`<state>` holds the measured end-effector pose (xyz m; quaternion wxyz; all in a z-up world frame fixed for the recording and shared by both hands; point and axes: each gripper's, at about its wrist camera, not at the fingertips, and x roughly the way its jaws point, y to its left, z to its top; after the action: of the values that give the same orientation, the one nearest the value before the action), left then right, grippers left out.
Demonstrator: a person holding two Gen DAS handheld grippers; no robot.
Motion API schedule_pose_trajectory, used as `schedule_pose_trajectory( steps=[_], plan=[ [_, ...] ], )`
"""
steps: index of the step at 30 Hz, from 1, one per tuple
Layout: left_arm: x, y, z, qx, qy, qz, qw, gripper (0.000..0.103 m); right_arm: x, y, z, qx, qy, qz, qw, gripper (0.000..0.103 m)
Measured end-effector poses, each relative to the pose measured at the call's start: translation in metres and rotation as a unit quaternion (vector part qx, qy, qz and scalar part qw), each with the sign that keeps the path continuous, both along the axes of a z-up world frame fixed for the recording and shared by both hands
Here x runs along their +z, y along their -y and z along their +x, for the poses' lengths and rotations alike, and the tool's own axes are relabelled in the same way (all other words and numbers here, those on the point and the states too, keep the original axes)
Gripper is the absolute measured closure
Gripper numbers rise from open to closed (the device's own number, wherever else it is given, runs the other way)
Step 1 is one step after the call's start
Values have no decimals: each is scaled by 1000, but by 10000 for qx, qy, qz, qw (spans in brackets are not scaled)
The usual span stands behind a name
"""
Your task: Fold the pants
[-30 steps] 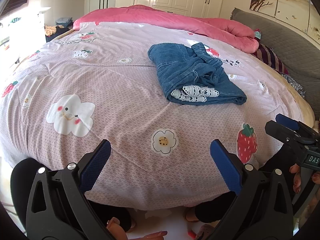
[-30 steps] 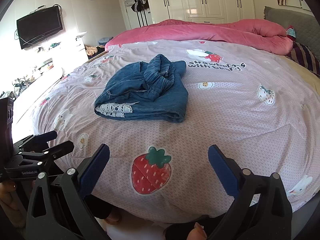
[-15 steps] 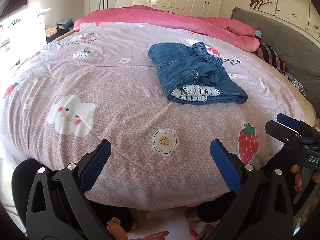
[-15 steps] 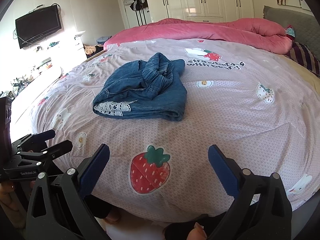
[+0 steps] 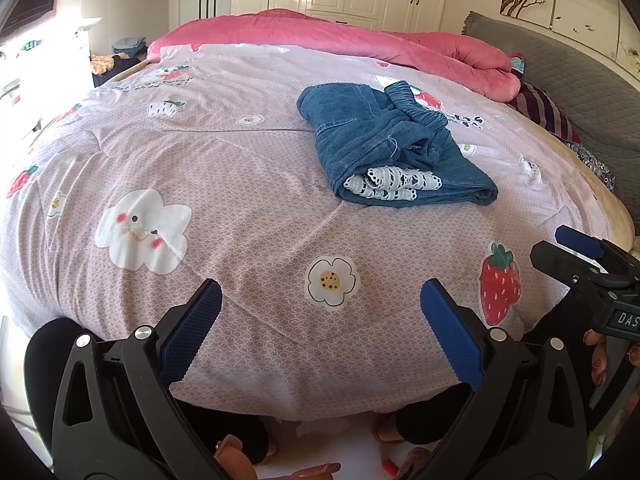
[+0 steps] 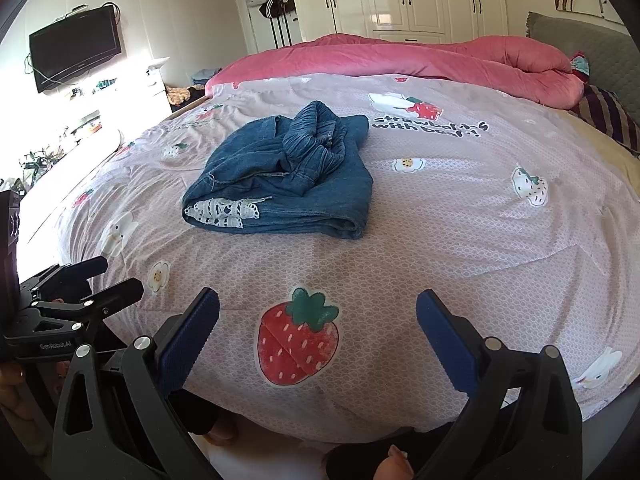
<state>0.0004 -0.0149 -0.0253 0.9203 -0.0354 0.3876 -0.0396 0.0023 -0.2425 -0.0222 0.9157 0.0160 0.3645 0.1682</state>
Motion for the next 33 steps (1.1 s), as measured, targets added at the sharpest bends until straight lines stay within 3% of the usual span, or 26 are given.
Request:
schedule_pose_trajectory(
  steps=[28,33],
  plan=[
    [-11,5,17,-256,-238,105,9993,10,-9,12,27,-224,-70,-131,9996,4],
    [1,-21,45,-192,-246,-184,9993,10,-6,40,49,-637,-39,-170,9978,4]
  ],
)
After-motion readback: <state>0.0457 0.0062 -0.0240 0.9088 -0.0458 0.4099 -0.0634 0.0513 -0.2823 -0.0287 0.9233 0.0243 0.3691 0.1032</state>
